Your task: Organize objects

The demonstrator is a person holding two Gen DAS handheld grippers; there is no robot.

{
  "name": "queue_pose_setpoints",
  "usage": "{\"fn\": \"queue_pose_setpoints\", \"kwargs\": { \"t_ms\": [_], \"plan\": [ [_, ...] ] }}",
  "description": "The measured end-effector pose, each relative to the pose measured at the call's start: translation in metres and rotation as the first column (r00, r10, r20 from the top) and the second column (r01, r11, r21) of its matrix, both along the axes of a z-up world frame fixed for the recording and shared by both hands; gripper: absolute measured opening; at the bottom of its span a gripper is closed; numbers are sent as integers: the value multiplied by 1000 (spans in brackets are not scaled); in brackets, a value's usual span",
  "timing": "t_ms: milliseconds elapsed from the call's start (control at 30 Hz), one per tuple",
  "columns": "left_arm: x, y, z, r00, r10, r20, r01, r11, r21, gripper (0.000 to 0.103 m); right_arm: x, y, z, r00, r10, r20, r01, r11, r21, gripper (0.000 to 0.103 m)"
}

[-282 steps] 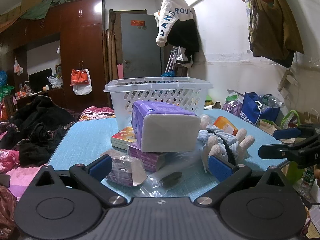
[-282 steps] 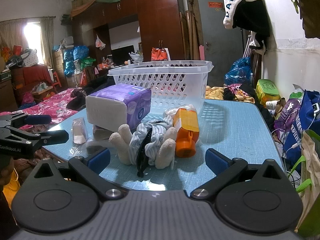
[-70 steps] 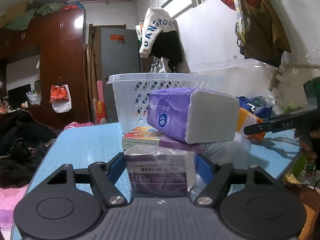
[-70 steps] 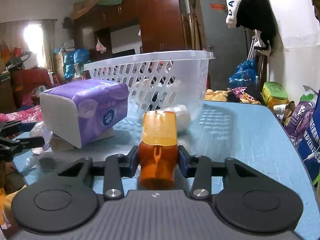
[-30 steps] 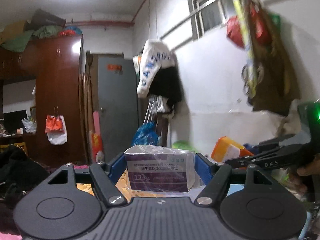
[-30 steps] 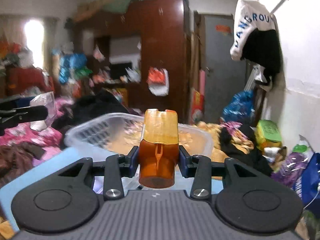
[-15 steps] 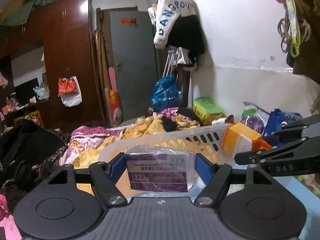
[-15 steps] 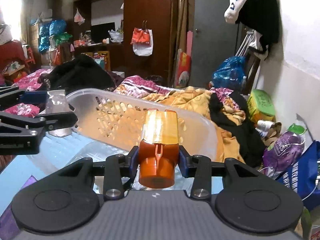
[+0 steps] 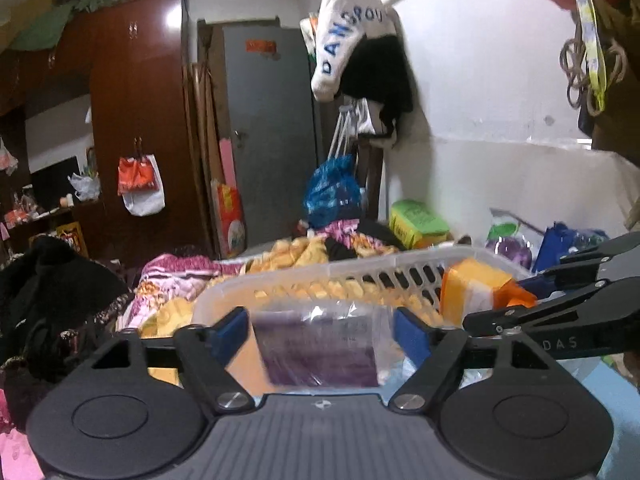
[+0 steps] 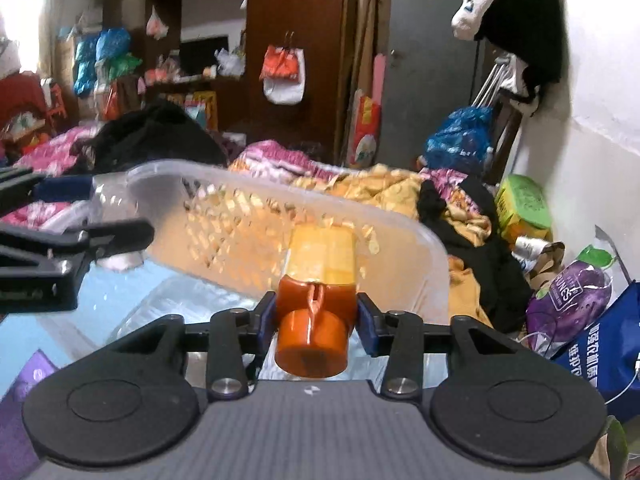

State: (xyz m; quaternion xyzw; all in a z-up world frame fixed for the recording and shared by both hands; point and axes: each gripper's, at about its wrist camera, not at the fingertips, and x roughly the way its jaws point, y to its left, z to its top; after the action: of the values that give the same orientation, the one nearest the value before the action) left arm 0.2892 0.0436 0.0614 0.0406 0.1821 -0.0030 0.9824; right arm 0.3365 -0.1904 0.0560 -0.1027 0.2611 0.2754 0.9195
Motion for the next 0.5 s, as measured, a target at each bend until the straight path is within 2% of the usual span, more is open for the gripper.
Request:
{"fn": "queue_pose_setpoints", "kwargs": {
  "t_ms": [33,67,133,200,300,400,500],
  "plan": [
    [-5,0,1,1000,-3,16,3,1000,-4,92,-6,-4,4,999,-15,29,14,1000,21,86],
    [-11,-1,2,999,-4,32,5,1000,-4,92,-15,-9,8,996,-40,78,37,999,39,95],
    [-25,-1,3,998,-7,67,8,1000,-7,92,-34,-21,12,985,-63,162,52,996,71,102],
    [-44,0,2,995,-19,93,20,1000,-17,92,-55,-38,12,980,-57,192,35,993,115,103],
    [-94,5,-3,985,-26,169,30,999,-20,92,-89,-73,-2,984,20,180,-57,978,202,103],
    [-143,15,-18,973,-63,224,76,996,-50,92,-126,-101,-34,982,113,154,-151,953,261,103],
    [-184,19,-40,962,-86,258,105,993,-60,93,-153,-118,-67,971,206,126,-237,913,333,103]
  ]
}}
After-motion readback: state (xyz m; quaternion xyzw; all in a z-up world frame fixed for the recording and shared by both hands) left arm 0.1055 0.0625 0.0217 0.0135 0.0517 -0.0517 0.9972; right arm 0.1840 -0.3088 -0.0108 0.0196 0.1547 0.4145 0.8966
